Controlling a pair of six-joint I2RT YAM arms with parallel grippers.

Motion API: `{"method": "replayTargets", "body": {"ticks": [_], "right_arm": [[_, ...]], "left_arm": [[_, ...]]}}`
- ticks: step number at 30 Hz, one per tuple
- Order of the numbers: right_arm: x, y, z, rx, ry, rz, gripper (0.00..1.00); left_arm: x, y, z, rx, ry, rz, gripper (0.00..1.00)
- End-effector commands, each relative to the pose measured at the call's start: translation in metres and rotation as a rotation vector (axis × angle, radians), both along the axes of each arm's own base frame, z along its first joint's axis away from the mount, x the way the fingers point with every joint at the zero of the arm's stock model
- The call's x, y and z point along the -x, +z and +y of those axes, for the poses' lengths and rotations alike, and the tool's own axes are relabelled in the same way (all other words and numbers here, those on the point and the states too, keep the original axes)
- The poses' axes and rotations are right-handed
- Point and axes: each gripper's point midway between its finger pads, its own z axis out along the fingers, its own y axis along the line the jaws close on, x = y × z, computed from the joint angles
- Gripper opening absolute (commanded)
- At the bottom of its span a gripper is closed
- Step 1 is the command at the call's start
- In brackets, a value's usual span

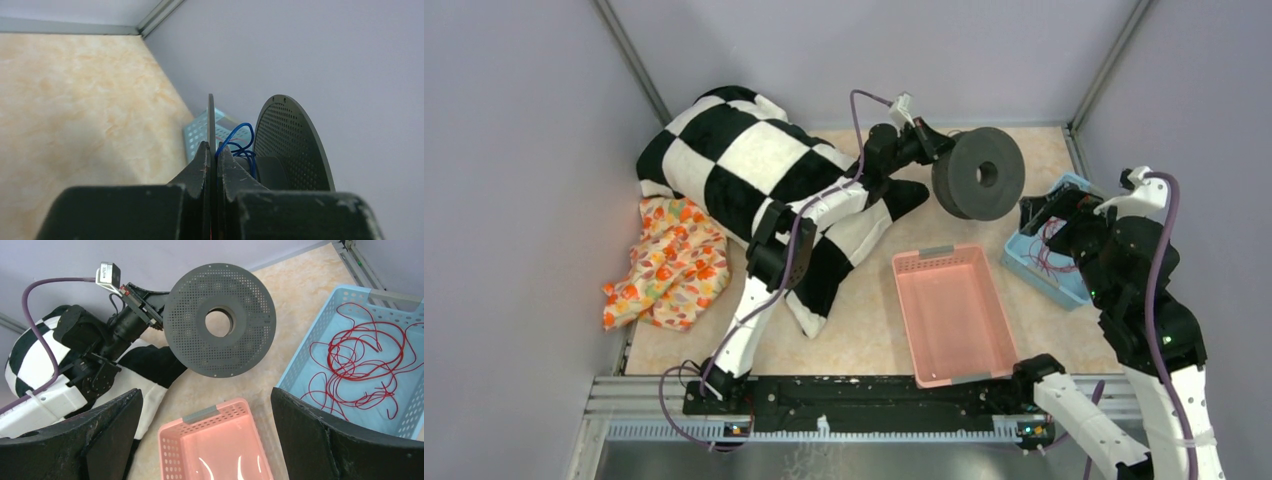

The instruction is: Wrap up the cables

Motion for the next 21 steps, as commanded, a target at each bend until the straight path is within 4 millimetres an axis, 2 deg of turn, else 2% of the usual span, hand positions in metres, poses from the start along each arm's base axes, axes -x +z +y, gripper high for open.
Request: {"method": "replayTargets", "body": {"ticks": [1,11,13,18,21], "right_arm": [[0.011,0.013,-0.010,0.001,-0.030,-0.044,0.99],[0.016,0.011,-0.012,-0.006,-0.038,-0.039,0.99],[0.015,0.011,-0.012,-0.005,-0.038,-0.038,0.99],[0.015,0.009,-0.011,-0.004,-0.033,-0.030,0.99],[0.016,0.007,-0.012,-0.004,-0.037,-0.026,0.99]], "left_arm": [[-0.002,0.070,-0.005,0.202,0.011,-0.128,0.00],[-0.020,0.045,-0.022,0.171,0.050,-0.148,0.00],[-0.022,0.034,-0.026,0.156,0.047,-0.135,0.00],[-0.022,0.007,-0.032,0.104,0.055,-0.110,0.00],[-0.016,-0.001,-0.036,0.088,0.052,-0.116,0.00]]}}
